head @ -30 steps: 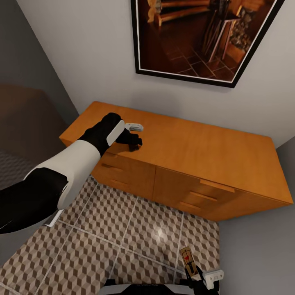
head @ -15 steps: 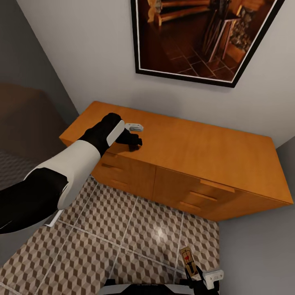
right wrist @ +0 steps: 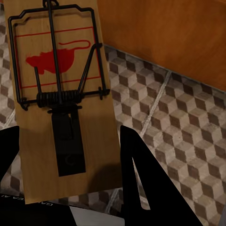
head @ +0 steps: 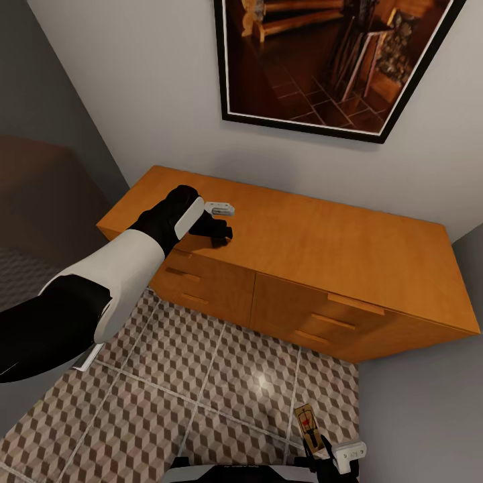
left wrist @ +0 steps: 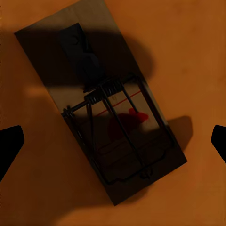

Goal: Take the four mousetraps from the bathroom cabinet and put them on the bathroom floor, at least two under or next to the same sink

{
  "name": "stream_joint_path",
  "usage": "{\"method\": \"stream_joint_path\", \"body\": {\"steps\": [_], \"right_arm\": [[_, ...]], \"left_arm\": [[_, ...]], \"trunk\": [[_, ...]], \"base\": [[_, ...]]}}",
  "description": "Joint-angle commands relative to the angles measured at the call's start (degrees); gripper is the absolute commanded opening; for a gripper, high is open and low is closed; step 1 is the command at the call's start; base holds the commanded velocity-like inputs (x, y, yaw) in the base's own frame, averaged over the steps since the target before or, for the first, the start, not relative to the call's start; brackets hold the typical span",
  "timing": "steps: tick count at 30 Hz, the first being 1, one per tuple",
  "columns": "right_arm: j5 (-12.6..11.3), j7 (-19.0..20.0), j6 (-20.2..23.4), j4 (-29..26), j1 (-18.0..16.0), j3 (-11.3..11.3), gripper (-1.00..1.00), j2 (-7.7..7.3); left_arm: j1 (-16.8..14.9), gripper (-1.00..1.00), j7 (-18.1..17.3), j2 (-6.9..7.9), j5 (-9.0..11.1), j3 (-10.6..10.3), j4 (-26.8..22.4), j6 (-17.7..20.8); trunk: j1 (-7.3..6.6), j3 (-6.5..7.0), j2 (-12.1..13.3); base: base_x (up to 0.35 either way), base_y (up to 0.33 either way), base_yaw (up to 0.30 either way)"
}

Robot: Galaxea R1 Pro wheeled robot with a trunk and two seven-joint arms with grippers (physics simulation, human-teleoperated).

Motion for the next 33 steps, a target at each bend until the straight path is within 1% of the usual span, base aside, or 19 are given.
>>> {"method": "stream_joint_path", "body": {"steps": [1, 33], "right_arm": [[-0.7, 0.8, -0.1, 0.1, 0.0, 0.1, -1.00, -0.02], [-0.7, 0.8, -0.2, 0.0, 0.0, 0.1, -1.00, -0.02]], "left_arm": [[-0.1, 1.00, 0.4, 0.04, 0.6, -0.4, 0.0, 0.2], [-0.1, 1.00, 0.3, 0.04, 0.6, -0.5, 1.2, 0.1]], "trunk": [[0.03, -0.08, -0.1], [0.03, -0.08, -0.1]], "base": [[0.000, 0.000, 0.000], [0.000, 0.000, 0.000]]}}
